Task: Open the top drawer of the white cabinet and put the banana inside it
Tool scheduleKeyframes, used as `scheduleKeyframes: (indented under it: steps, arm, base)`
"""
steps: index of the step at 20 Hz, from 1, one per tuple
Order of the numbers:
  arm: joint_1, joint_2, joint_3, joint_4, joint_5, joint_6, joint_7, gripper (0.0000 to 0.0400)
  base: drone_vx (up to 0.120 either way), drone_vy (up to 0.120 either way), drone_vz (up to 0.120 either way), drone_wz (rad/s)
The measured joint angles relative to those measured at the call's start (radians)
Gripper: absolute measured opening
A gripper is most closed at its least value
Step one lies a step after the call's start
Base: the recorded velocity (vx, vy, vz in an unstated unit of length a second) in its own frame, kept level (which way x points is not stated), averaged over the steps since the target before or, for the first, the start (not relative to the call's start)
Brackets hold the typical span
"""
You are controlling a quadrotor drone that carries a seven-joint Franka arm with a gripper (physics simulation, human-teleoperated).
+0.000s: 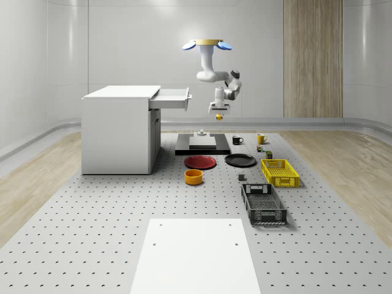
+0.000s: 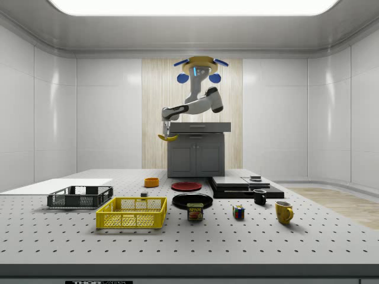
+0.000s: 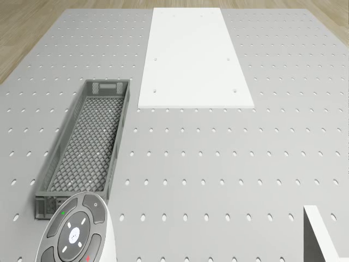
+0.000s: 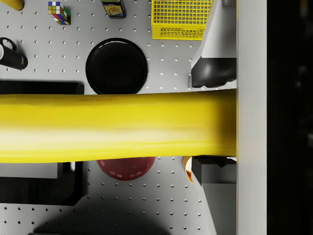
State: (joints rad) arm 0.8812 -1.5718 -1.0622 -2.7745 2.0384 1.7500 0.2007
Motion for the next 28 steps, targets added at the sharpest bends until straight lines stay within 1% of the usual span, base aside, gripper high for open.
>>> scheduleKeyframes:
  steps: [28]
  arm:
    - [0.003,-0.006,-0.001,0.001,-0.003,0.005,-0.002,0.0192]
  base:
    - [-0.120,0.000,0.120,0.000]
